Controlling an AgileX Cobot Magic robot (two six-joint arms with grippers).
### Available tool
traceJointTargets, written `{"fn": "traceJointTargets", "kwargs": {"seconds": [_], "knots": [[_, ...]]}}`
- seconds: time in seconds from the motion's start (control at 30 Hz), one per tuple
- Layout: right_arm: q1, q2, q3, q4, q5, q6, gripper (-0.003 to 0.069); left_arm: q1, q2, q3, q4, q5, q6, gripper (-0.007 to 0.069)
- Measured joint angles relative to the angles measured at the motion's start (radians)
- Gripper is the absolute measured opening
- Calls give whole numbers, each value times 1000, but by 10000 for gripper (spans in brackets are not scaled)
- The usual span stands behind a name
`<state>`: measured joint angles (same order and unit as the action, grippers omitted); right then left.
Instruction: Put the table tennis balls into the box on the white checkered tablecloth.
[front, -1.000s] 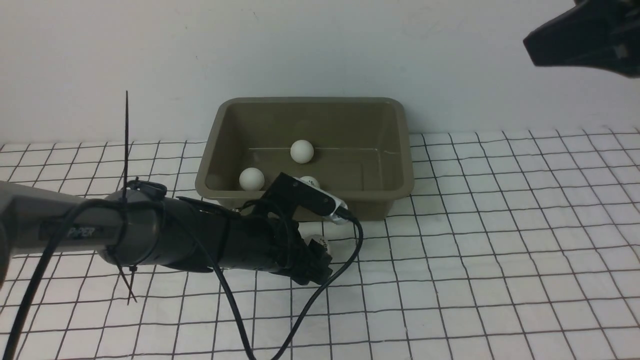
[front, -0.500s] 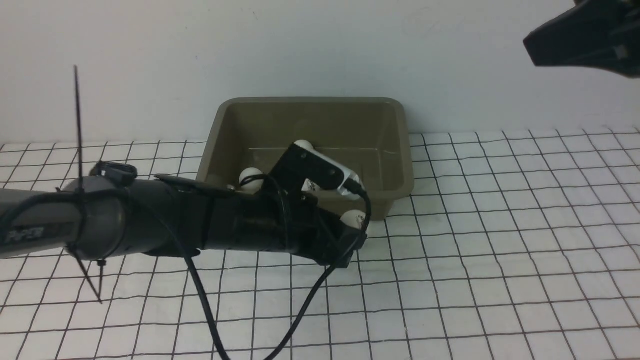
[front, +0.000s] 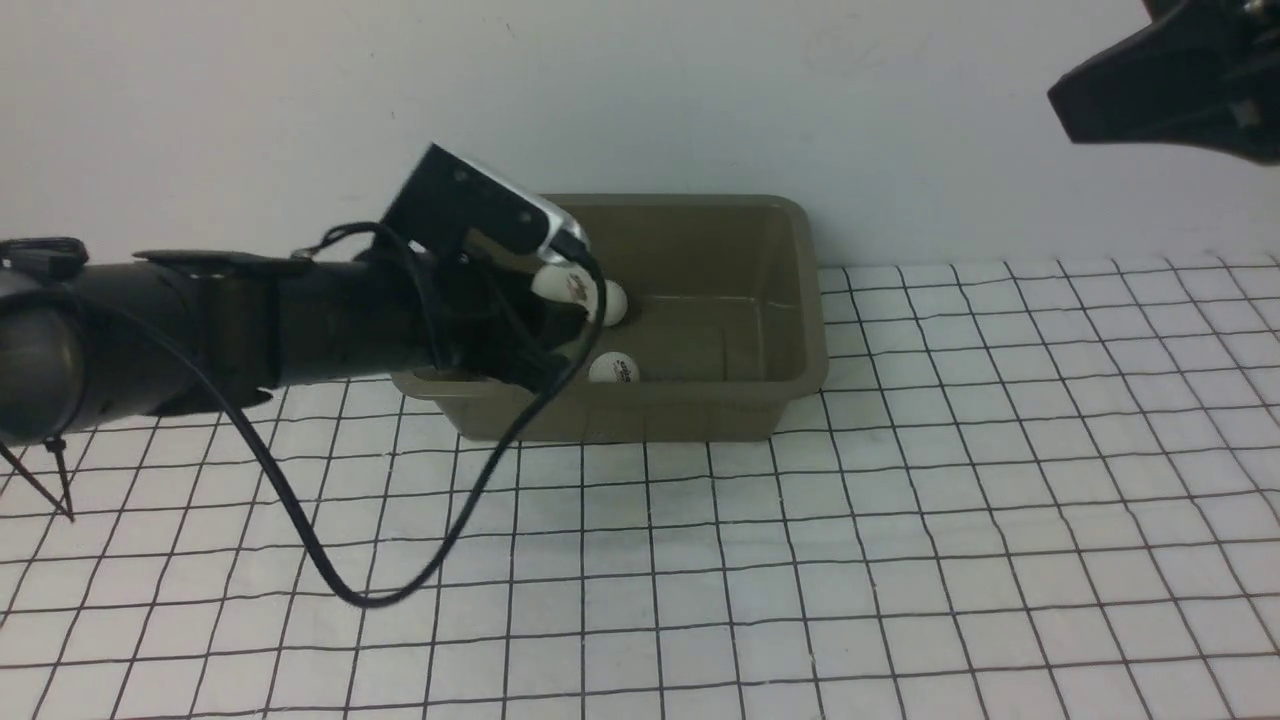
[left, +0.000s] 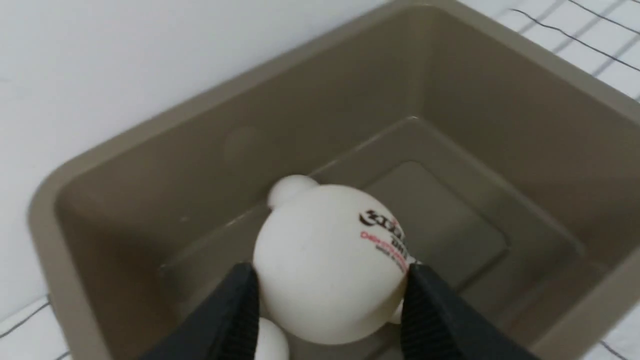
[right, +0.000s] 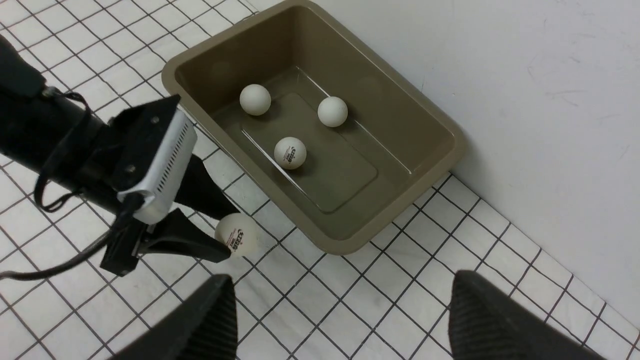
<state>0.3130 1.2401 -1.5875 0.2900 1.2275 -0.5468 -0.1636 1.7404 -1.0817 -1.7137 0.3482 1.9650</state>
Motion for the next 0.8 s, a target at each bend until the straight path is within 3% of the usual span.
{"fn": "traceJointTargets", "kwargs": {"seconds": [0.2,0.5,0.8], "knots": [[0,0,0,2,0,3,514,12,34,-25,1,46,41,341],[0,0,0,2,0,3,514,12,77,-51,3,42,66,549],[0,0,0,2,0,1,514,12,-15,-51,3,-66,47,575]]}}
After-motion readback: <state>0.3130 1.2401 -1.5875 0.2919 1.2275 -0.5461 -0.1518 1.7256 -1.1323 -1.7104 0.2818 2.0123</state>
